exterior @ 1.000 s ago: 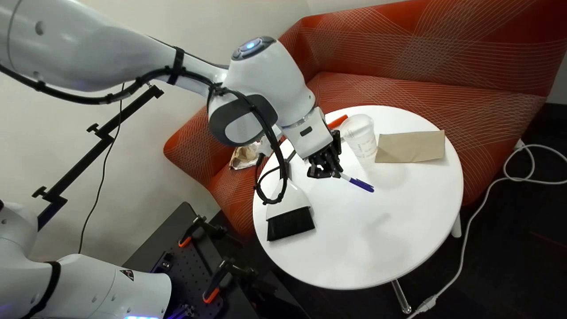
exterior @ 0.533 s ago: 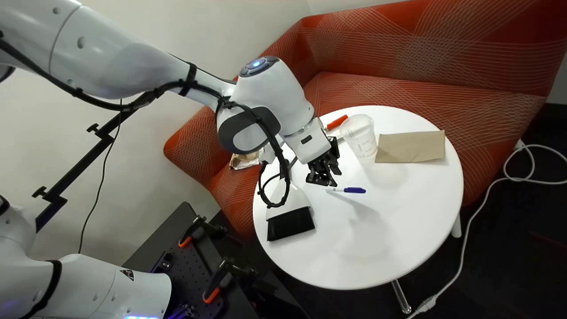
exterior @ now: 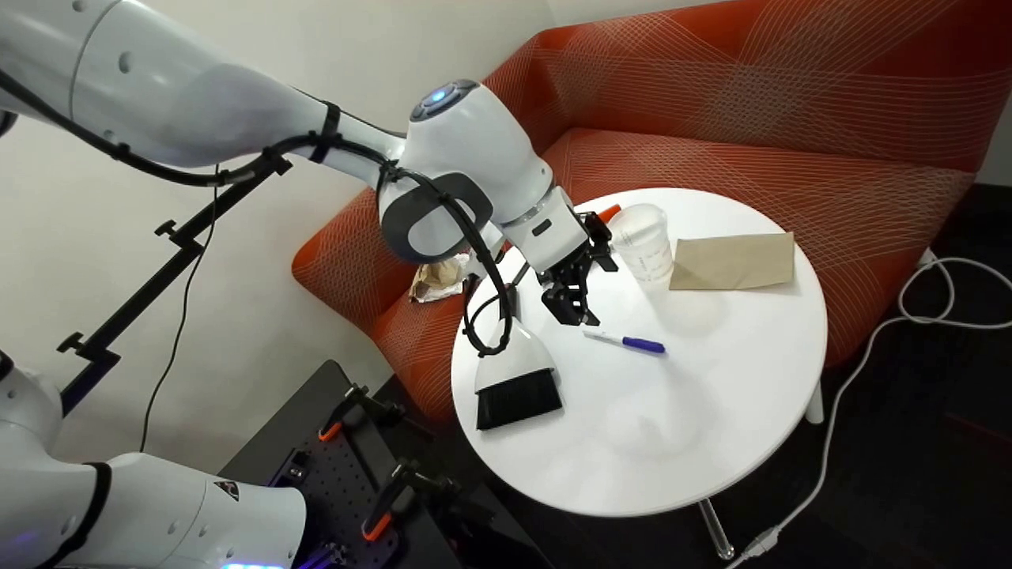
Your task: Pick the marker from the cup and put it on the table
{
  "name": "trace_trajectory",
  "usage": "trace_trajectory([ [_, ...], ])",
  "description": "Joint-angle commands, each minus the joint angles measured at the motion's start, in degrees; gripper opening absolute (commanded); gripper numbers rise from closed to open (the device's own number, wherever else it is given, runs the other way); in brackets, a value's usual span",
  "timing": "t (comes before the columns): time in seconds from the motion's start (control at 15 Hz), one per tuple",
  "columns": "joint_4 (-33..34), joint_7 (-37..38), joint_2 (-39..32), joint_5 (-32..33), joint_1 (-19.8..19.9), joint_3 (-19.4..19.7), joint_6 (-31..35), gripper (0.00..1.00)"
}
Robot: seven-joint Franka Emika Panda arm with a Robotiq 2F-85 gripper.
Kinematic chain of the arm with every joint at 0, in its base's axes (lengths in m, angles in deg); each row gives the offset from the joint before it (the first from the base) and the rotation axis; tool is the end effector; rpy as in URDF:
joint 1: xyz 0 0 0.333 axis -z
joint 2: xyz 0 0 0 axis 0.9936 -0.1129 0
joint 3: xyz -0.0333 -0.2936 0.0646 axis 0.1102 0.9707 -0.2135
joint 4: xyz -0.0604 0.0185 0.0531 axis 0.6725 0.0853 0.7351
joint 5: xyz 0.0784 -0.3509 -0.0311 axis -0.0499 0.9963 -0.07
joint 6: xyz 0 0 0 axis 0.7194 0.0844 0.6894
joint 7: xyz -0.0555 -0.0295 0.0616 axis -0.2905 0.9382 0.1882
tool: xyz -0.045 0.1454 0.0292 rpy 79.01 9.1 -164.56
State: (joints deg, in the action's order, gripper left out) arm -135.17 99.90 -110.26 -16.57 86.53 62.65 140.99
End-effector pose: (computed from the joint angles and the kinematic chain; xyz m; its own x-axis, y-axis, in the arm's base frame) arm 0.5332 -0.1764 0.1239 0.3124 -0.9424 0.1194 -0.9435 -0.3224 -0.0763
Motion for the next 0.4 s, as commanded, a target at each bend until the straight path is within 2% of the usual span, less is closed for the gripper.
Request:
trace_trajectory([
  [0.0, -2.80, -0.63, 3.07, -0.26, -0.81, 0.55, 1.22, 1.00],
  [0.07, -2.92, -1.13, 3.47, -0.40, -0.42, 0.18, 0.92, 1.00],
  [0.13, -0.07, -0.37, 0.64, -0.40, -0.32, 0.32, -0.15, 1.00],
  [0.33, -0.39, -0.37, 1.15, -0.38, -0.31, 0.32, -0.15, 1.00],
])
